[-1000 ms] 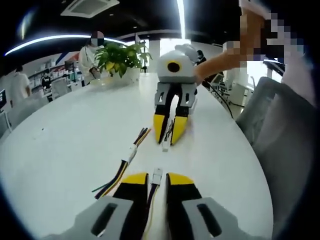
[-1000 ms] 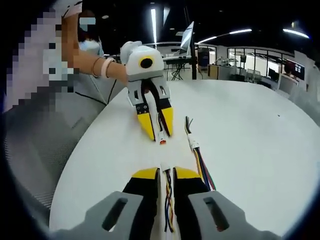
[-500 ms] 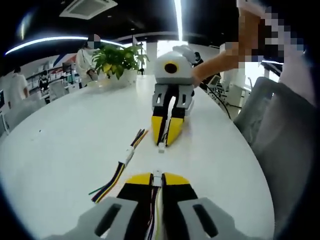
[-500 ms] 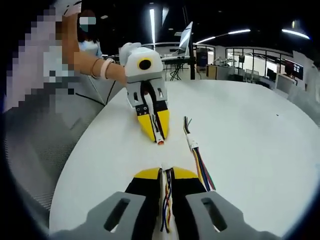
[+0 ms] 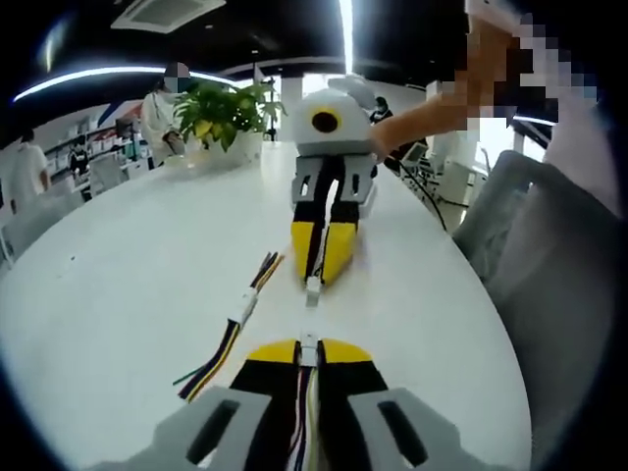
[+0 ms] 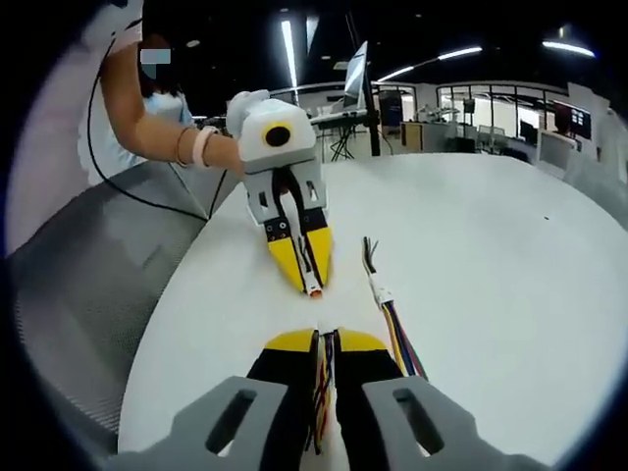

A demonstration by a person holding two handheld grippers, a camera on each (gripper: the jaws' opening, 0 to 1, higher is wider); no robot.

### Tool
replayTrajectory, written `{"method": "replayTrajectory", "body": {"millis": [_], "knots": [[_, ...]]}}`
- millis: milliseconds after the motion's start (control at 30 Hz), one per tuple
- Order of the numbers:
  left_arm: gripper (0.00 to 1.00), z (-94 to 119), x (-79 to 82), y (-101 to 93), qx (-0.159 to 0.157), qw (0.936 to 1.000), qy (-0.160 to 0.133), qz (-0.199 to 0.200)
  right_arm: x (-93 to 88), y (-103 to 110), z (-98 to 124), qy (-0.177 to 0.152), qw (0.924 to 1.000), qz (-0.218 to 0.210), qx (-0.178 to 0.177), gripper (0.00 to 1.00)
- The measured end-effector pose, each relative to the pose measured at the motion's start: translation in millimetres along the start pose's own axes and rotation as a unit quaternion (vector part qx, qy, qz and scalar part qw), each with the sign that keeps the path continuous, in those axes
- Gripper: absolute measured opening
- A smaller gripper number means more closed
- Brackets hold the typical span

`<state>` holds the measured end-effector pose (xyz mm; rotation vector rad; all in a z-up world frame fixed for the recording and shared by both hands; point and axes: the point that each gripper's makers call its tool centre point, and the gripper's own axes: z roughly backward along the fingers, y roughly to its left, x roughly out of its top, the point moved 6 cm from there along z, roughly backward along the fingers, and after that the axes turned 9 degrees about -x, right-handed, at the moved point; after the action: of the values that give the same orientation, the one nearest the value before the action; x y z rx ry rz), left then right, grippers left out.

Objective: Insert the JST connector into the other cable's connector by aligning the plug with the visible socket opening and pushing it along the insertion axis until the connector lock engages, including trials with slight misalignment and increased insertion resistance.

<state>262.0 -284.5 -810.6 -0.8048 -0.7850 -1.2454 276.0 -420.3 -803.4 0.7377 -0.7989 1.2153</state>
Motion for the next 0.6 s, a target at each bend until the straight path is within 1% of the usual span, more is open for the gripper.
{"method": "replayTrajectory", "body": {"millis": [267,600], "knots": [[0.0,-0.8,12.0,-0.2,-0.009,0.9997,0.001,-0.021,6.8,1.4,-2.0,0.001,1.0,0.002,0.009,0.03],[0.0,-3.5,17.0,-0.7,-0.017,0.9993,0.005,-0.034,7.8,3.2,-5.5,0.006,0.9999,0.002,0.016,0.03]]}}
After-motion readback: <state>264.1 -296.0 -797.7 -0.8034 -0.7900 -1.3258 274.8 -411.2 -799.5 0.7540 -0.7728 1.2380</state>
